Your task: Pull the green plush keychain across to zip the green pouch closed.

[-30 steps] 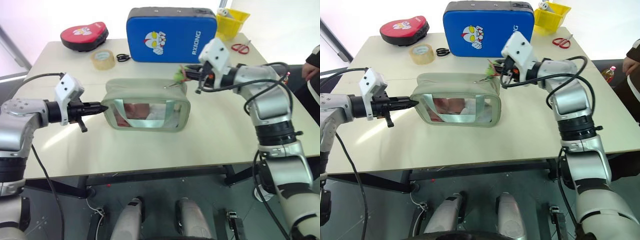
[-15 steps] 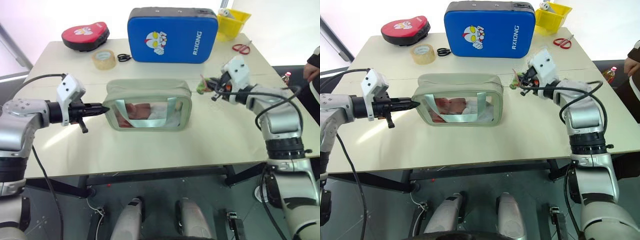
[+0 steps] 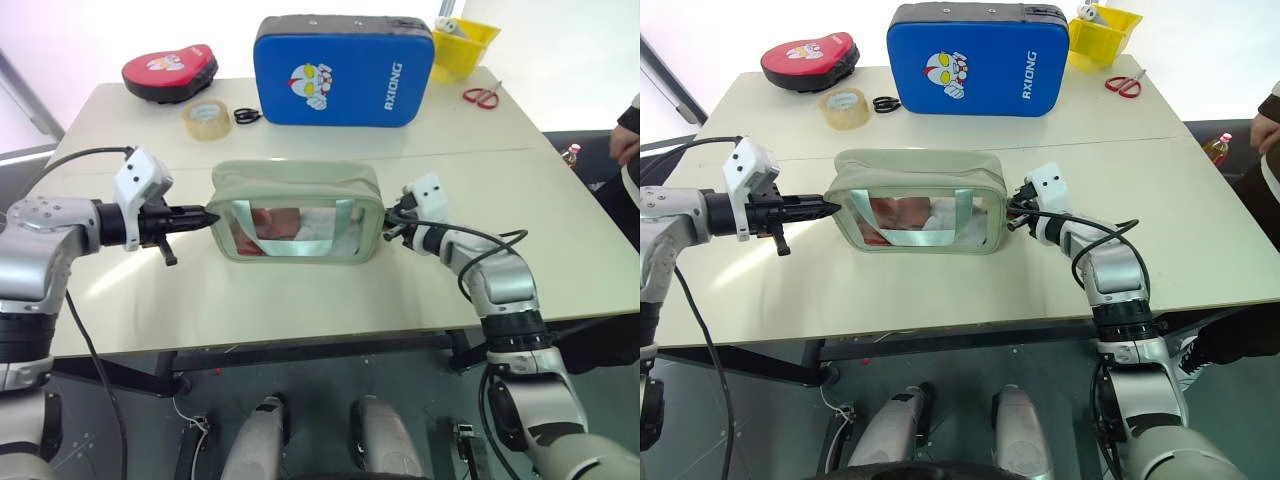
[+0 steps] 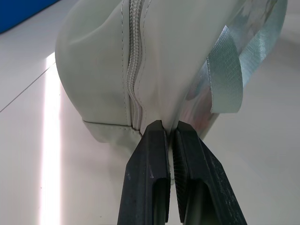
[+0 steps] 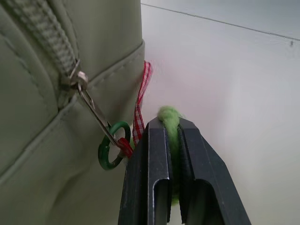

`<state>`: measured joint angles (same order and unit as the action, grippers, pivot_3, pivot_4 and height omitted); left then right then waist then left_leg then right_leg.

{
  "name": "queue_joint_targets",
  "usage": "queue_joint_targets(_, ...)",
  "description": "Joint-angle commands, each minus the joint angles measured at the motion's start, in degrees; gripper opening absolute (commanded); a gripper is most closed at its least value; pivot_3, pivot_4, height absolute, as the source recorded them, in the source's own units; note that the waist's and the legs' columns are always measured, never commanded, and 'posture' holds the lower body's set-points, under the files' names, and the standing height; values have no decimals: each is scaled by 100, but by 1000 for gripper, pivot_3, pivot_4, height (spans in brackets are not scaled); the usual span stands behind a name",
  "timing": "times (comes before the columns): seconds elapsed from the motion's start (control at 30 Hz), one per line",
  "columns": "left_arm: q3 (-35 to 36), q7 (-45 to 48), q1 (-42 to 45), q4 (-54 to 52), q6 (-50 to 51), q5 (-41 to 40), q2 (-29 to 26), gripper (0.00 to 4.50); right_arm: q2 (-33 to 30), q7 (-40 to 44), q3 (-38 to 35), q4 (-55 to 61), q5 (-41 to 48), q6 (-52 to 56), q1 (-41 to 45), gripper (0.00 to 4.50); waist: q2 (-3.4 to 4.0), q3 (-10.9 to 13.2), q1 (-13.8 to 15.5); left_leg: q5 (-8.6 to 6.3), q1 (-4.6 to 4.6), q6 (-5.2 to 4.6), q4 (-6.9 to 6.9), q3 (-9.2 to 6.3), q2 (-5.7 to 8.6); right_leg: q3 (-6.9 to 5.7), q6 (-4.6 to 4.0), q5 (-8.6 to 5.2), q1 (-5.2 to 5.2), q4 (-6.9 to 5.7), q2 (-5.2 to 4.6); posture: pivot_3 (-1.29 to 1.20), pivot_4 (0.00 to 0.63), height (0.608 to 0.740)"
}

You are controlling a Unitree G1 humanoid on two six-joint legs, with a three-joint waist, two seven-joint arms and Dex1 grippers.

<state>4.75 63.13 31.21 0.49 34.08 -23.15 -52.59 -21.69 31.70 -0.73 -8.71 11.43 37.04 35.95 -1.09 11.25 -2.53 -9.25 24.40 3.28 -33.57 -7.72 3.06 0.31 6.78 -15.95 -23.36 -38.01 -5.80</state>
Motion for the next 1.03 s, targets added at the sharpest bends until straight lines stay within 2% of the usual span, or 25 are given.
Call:
queue_joint_targets(0.03,73,12,55,7,-122,27,-54,0,-336,329,-221,347,270,180,182,1061,0,0,1,0,0,0,0,0,0,0,0,0,0,0,0,0,150,740)
queue_joint_targets(0.13,74,7,49,10,-132,30,-53,0,-667,638,-230,490,429,323,252,2482,1,0,4,0,1,0,0,0,0,0,0,0,0,1,0,0,150,740)
queue_joint_targets(0.23,86,23,45,49,-168,38,-78,0,-1590,1677,-257,662,720,369,484,4087,7,5,6,0,1,-1,0,2,0,0,0,0,0,2,0,0,150,740)
queue_joint_targets(0.27,88,27,46,63,-179,44,-85,0,-1807,1923,-240,664,778,334,532,4463,9,5,7,-1,3,-1,0,3,0,0,0,0,-1,3,-1,0,150,740)
queue_joint_targets(0.4,93,55,120,162,-232,64,-107,0,-2714,3079,-298,548,1157,281,1064,4463,10,6,-5,-2,0,-3,1,4,-1,-1,1,-1,2,4,-1,0,150,740)
queue_joint_targets(0.5,104,58,179,229,-265,67,-115,0,-3002,3526,-269,633,1423,466,1387,4463,13,8,-14,-2,1,-3,1,8,-2,1,1,-1,-2,5,-2,0,150,740)
queue_joint_targets(0.6,145,28,301,331,-286,45,-101,1068,-3112,3753,-145,952,1606,679,1595,4500,12,7,0,-3,2,-3,3,7,-4,1,1,-1,-2,9,-2,0,150,740)
queue_joint_targets(0.83,201,259,502,392,-161,-22,-377,4459,-3130,3852,27,1273,1680,701,1577,4500,12,8,5,-3,6,-2,2,8,-1,1,1,-1,-2,15,-6,0,150,740)
queue_joint_targets(1.03,345,264,583,563,-337,105,-796,4459,-3180,3843,-62,1336,1739,678,1442,4500,12,8,2,-3,7,-2,6,8,-2,1,0,-1,-6,15,-5,0,150,740)
